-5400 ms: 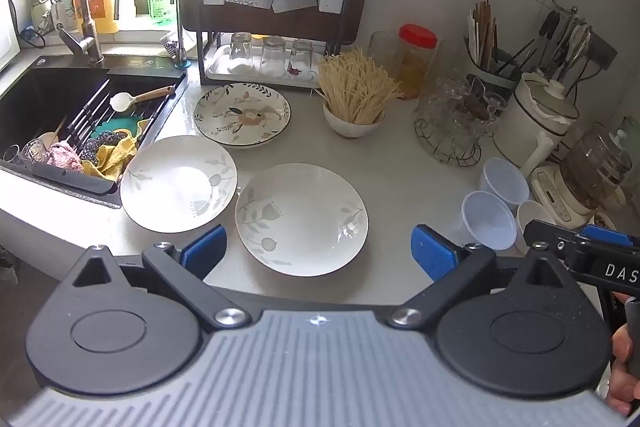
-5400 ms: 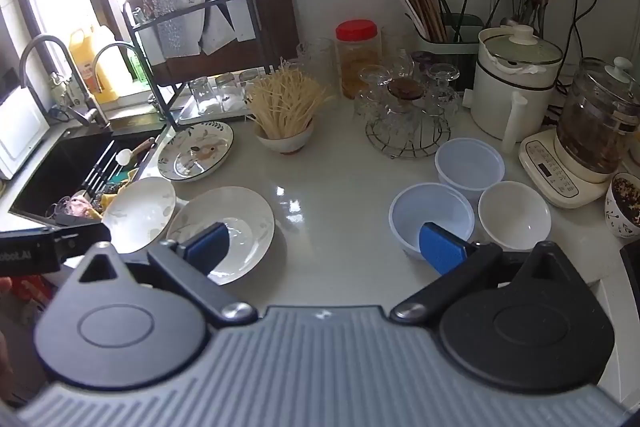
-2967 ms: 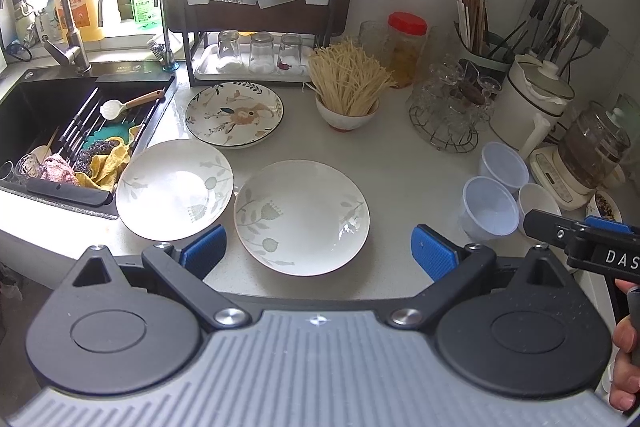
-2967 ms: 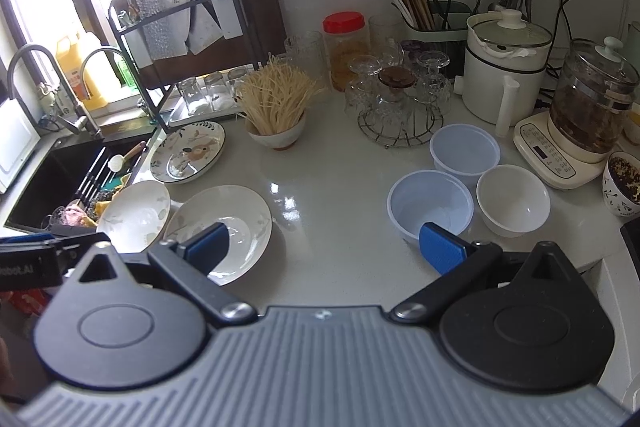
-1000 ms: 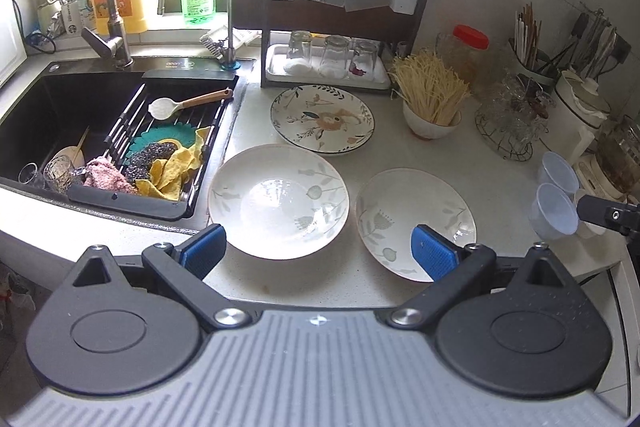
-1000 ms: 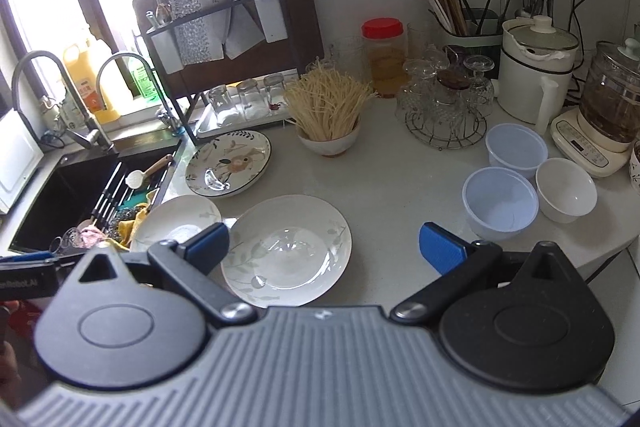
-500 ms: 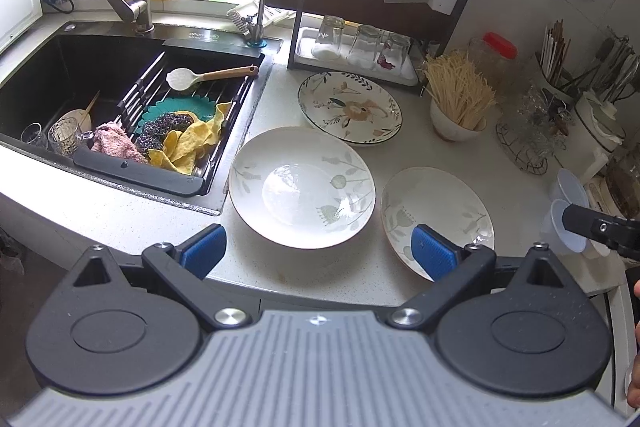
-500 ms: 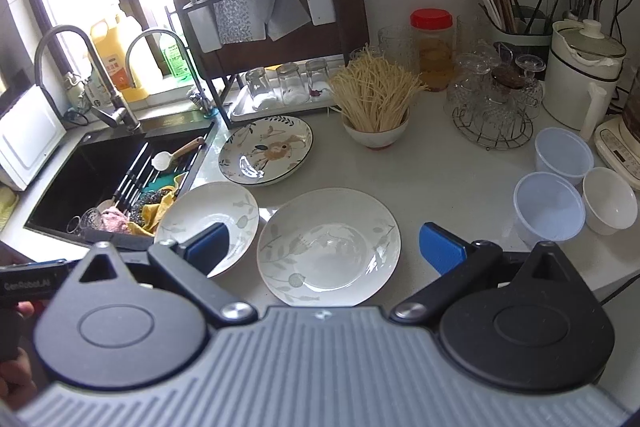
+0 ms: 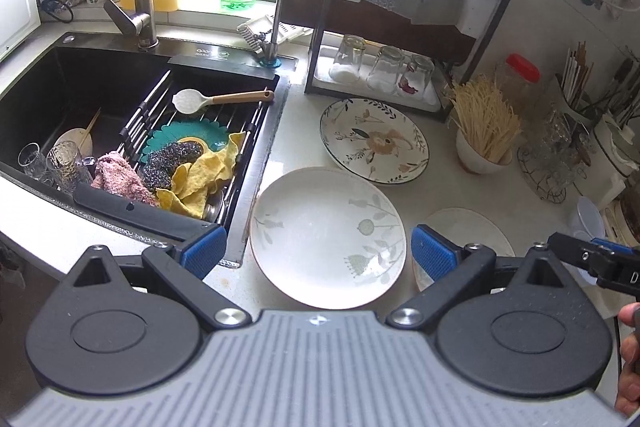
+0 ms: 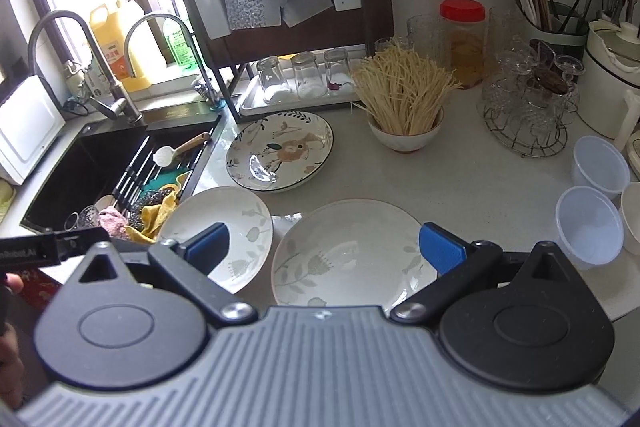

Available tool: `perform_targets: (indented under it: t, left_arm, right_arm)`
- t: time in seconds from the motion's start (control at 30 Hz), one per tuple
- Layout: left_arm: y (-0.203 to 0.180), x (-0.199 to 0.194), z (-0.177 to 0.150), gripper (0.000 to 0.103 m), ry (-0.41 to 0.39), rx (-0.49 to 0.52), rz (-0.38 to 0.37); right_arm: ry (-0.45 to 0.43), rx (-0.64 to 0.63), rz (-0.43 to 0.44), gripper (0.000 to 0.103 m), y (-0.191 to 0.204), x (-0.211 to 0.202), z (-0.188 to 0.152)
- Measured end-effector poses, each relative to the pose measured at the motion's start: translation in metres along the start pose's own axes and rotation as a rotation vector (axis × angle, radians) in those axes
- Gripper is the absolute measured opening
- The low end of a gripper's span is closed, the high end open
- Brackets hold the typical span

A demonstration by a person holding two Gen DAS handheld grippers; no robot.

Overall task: Organize plates and bowls
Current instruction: 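Move both tools toward the rim of the white leaf-print plate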

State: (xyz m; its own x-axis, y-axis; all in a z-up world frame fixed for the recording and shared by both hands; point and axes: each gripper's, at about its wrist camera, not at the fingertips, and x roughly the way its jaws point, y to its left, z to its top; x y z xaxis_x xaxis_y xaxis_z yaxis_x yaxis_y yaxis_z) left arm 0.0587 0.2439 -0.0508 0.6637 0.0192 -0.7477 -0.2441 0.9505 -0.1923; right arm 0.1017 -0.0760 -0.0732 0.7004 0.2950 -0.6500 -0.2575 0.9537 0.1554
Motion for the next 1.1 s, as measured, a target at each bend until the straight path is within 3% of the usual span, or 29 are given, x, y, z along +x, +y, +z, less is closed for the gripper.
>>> perform_targets:
  t: [0.23,0.43,0.63,0.67,0.77,0.97,1.1]
  left_arm:
    - [0.022,0.033,0.010,0.100,0.047,-0.044,0.015]
    - [0.034,0.064,0.008,0.100,0.101,-0.112,0.007]
    - [0.041,0.086,0.007,0.100,0.147,-0.113,0.016]
    - [0.044,0.090,0.007,0.100,0.158,-0.120,0.012]
    - [0.052,0.101,0.008,0.100,0.183,-0.148,0.000]
    - [0.058,0.122,0.014,0.100,0.216,-0.152,0.002]
    - [0.064,0.137,0.018,0.100,0.251,-0.199,-0.021]
  right_arm:
    - [0.045,-0.042,-0.002,0.103,0.013,0.033,0.012]
    - [0.097,-0.107,0.034,0.100,0.026,0.064,0.022]
    - [0.189,-0.138,0.103,0.099,0.040,0.096,0.020]
    - [0.201,-0.142,0.114,0.095,0.043,0.102,0.020]
    - [0.244,-0.142,0.131,0.072,0.047,0.117,0.022]
    - [0.272,-0.140,0.149,0.062,0.049,0.140,0.026]
    - [0.292,-0.133,0.196,0.062,0.051,0.156,0.031]
